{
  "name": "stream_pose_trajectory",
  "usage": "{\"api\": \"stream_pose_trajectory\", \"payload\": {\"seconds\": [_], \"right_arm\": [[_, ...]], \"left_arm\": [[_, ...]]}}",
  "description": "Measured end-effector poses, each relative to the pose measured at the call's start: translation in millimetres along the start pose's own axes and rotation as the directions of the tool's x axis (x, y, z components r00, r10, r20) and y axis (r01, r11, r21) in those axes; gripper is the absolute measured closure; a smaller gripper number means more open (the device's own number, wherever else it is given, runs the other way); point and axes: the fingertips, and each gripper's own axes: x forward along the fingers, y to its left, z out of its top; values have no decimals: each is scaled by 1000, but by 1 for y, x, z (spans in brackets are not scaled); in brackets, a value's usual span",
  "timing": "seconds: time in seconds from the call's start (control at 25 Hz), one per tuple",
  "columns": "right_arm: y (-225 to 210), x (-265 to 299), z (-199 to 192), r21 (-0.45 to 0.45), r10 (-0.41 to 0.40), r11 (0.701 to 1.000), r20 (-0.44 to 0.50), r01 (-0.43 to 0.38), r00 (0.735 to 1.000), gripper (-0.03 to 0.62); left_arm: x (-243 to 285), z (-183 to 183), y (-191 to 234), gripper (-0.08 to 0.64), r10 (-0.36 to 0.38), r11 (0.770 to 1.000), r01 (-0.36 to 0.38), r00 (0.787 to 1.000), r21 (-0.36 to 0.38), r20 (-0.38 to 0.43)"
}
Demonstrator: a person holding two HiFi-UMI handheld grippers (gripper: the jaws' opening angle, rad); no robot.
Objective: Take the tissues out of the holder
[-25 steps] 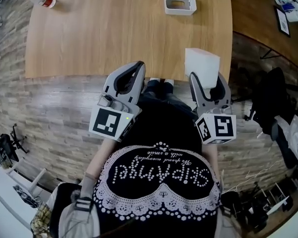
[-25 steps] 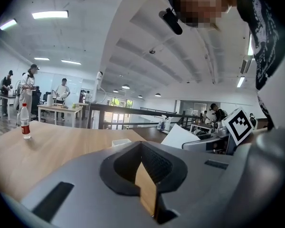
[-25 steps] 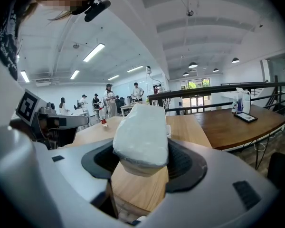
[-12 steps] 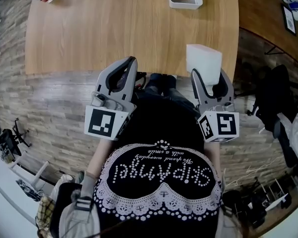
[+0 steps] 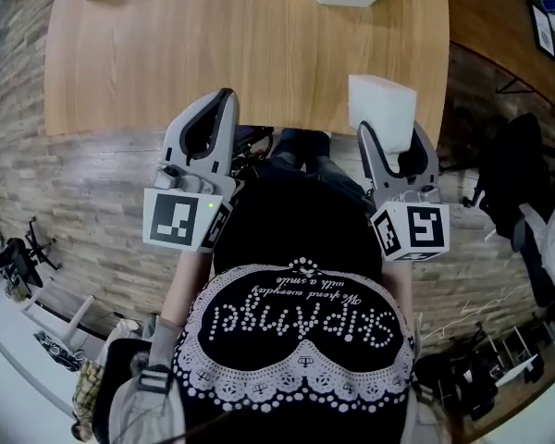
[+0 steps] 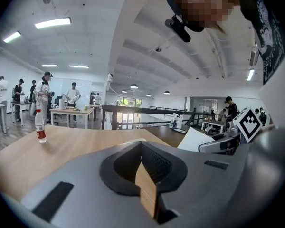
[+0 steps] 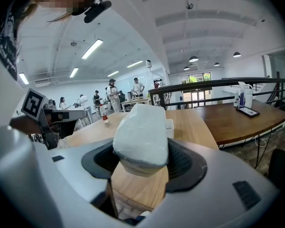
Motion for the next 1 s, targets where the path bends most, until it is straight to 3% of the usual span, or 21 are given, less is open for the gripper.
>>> {"api": "stream_pose_trajectory", "payload": {"seconds": [1.0], "right_arm": [[3,-3,0,-23,24,999,6,-24,1000,308]], "left_arm": [[-3,1,-9,554,-3,1000,3,1000,16,24]]}}
